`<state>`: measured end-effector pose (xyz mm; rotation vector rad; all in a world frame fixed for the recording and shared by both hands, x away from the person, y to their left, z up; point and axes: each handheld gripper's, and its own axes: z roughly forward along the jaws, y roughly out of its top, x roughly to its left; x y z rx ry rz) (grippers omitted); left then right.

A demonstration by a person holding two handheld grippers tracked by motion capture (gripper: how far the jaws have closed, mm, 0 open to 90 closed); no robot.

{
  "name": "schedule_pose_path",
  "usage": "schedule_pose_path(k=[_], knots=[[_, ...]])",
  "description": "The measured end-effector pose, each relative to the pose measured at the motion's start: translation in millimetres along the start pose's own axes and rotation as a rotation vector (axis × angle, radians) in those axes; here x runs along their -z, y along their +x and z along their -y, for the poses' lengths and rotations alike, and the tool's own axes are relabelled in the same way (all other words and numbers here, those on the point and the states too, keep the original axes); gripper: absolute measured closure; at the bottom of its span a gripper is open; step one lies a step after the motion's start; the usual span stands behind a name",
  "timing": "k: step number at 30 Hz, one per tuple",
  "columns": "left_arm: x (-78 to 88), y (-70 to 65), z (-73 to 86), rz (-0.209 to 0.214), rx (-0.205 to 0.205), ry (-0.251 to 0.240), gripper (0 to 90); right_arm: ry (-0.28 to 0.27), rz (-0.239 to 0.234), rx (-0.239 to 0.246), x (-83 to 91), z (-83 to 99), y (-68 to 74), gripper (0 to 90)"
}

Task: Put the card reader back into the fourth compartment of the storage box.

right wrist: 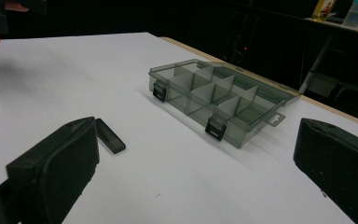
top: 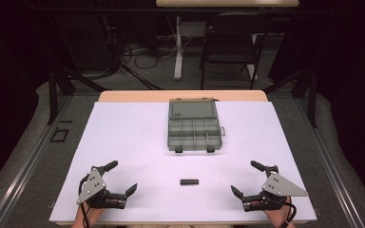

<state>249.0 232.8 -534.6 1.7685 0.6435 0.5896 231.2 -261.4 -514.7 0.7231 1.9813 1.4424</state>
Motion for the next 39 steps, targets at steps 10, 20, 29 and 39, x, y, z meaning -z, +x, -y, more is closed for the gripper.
schedule_pose_path(k=[10,20,29,39], knots=[[-0.8,1.1,-0.1,0.000,0.009,0.006,0.2,0.013,-0.016,0.004,-3.5,0.3,-3.0,0.0],[-3.1,1.4,-0.8,0.005,0.001,0.014,0.2,0.048,-0.038,0.014,-14.5,-1.4,-4.2,0.0],[-4.1,1.3,-0.8,0.009,0.003,0.019,0.2,0.063,-0.077,0.055,-28.2,-8.3,-1.2,0.0],[-4.7,1.1,-0.9,0.015,-0.005,0.021,0.2,0.088,-0.125,0.065,-45.1,-9.2,0.9,0.0]])
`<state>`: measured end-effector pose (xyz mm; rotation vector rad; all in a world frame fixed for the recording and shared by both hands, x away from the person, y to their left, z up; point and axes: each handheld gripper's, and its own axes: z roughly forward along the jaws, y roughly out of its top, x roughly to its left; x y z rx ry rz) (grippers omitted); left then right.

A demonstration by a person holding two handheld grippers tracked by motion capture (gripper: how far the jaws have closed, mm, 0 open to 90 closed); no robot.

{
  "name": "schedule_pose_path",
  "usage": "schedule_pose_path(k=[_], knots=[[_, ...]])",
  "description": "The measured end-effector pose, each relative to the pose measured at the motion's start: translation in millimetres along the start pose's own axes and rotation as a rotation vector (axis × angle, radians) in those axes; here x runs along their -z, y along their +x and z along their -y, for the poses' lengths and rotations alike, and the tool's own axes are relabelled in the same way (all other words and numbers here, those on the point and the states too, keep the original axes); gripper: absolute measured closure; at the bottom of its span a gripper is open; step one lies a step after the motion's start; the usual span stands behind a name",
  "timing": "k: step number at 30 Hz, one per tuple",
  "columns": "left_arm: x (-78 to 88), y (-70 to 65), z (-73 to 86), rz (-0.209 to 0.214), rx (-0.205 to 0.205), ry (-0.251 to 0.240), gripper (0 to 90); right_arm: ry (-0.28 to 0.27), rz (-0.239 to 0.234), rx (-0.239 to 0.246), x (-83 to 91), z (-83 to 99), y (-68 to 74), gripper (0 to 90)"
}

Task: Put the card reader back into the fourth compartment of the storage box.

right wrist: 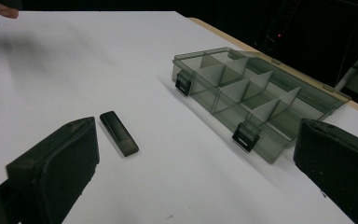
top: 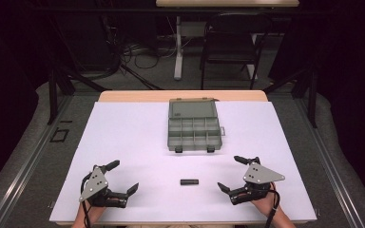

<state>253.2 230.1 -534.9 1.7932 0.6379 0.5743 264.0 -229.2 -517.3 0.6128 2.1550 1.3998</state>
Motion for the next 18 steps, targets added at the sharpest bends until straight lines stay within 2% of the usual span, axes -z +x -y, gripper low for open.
schedule_pose_path(k=[12,18], knots=[[-1.0,0.2,0.1,0.003,-0.004,-0.003,0.1,0.025,-0.083,0.009,-27.6,-5.0,-1.6,0.0],[-1.4,0.2,0.2,0.003,-0.004,0.000,0.2,0.028,-0.106,0.011,-37.7,-5.1,-3.7,0.0]])
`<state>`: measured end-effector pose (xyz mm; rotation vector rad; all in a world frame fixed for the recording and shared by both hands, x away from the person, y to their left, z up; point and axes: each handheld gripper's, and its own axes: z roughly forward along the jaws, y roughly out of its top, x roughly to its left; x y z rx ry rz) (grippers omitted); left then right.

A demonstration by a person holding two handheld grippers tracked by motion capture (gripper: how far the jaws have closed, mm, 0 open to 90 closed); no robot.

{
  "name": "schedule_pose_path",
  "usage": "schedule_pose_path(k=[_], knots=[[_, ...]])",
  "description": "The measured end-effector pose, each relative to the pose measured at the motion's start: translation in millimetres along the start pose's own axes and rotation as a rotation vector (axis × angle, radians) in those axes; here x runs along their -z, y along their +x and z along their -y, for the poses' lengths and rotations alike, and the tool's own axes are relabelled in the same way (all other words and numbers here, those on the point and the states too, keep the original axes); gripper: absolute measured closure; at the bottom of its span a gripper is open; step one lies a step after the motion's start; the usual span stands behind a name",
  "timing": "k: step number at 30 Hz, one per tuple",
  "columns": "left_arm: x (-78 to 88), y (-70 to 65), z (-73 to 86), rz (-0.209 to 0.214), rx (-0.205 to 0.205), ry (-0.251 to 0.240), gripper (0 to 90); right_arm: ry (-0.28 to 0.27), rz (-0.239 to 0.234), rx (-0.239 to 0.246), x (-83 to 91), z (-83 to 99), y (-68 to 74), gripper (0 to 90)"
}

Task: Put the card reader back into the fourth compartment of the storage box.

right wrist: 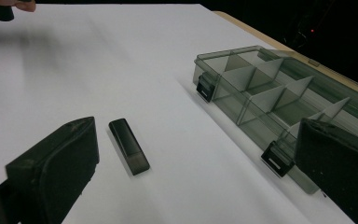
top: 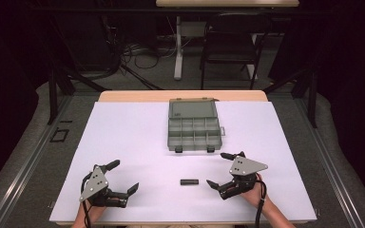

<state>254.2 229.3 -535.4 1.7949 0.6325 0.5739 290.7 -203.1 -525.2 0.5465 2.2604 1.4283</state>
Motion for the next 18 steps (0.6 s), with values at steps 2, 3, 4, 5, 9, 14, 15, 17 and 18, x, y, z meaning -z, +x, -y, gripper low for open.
schedule_pose_path(k=[2,3,4,5,9,14,15,17,18], knots=[[0.1,0.2,0.1,0.000,0.001,0.000,0.1,0.003,-0.006,0.001,-3.3,-0.3,-0.6,0.0],[0.1,0.2,0.0,0.000,0.000,0.000,0.2,0.011,-0.018,-0.001,-6.0,-0.8,-1.5,0.0],[0.1,0.3,0.1,-0.001,0.000,0.000,0.1,0.013,-0.021,-0.003,-7.4,-0.9,-1.5,0.0],[0.1,0.2,0.1,-0.001,0.000,0.001,0.1,0.013,-0.021,-0.003,-7.4,-0.9,-1.5,0.0],[0.2,0.1,0.0,-0.001,-0.001,0.001,0.1,0.013,-0.030,0.010,-11.3,-0.7,-2.2,0.0],[0.3,0.3,0.1,0.000,-0.002,0.001,0.2,0.019,-0.052,0.008,-15.5,-0.8,-2.6,0.0],[0.2,0.3,0.1,0.000,-0.002,0.001,0.1,0.019,-0.056,0.007,-17.2,-1.2,-2.7,0.0],[0.3,0.4,0.0,0.003,-0.003,-0.001,0.2,0.020,-0.063,0.006,-18.2,-1.3,-3.2,0.0],[0.3,0.4,0.0,0.004,-0.003,-0.002,0.1,0.023,-0.064,0.004,-19.6,-1.4,-3.6,0.0]])
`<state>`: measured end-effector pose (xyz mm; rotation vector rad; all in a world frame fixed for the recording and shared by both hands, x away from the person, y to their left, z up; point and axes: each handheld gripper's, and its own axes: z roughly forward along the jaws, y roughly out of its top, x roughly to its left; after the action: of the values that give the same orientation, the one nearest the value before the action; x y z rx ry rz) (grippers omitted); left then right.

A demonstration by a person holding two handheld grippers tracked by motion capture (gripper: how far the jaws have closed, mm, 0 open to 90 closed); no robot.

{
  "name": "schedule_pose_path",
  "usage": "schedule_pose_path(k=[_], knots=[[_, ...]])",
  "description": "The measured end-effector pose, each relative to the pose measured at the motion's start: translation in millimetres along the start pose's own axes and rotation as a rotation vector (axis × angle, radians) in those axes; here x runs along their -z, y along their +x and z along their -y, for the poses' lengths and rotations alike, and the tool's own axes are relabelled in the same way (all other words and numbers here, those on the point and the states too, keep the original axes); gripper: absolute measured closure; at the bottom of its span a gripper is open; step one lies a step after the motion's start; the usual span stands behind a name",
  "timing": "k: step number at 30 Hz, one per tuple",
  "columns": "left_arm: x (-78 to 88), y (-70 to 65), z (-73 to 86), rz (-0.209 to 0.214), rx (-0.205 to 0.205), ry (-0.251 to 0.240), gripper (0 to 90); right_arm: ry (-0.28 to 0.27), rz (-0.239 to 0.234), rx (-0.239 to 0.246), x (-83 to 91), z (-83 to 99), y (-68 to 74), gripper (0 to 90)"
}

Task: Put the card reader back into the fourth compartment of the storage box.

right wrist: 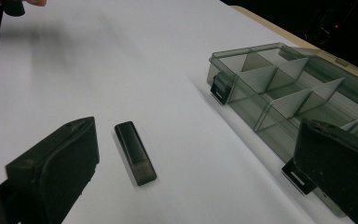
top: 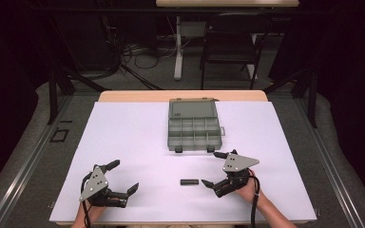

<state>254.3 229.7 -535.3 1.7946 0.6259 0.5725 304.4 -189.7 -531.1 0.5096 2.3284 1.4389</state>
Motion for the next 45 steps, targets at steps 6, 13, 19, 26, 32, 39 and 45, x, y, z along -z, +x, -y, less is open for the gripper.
schedule_pose_path(k=[6,13,19,26,32,39,45], knots=[[-0.1,0.2,0.2,0.001,0.002,0.000,0.2,0.017,-0.014,-0.002,-7.3,-0.5,-2.0,0.0],[0.1,0.0,0.1,0.007,0.000,-0.001,0.1,0.052,-0.039,-0.006,-14.8,-1.7,-2.5,0.0],[-0.2,0.4,0.4,0.008,0.001,0.000,0.1,0.081,-0.073,-0.006,-21.8,-2.9,-3.3,0.0],[-0.5,0.4,0.6,0.008,-0.001,0.005,0.1,0.099,-0.093,0.001,-26.6,-2.8,-2.6,0.0],[-1.1,0.0,0.5,0.012,-0.003,0.008,0.2,0.114,-0.121,0.023,-30.9,-2.9,-1.7,0.0],[-0.9,0.4,0.5,0.014,-0.005,0.007,0.2,0.125,-0.171,0.042,-38.3,-3.5,1.1,0.0],[-1.0,0.2,0.5,0.016,-0.004,0.007,0.2,0.138,-0.198,0.053,-42.6,-3.3,1.6,0.0]])
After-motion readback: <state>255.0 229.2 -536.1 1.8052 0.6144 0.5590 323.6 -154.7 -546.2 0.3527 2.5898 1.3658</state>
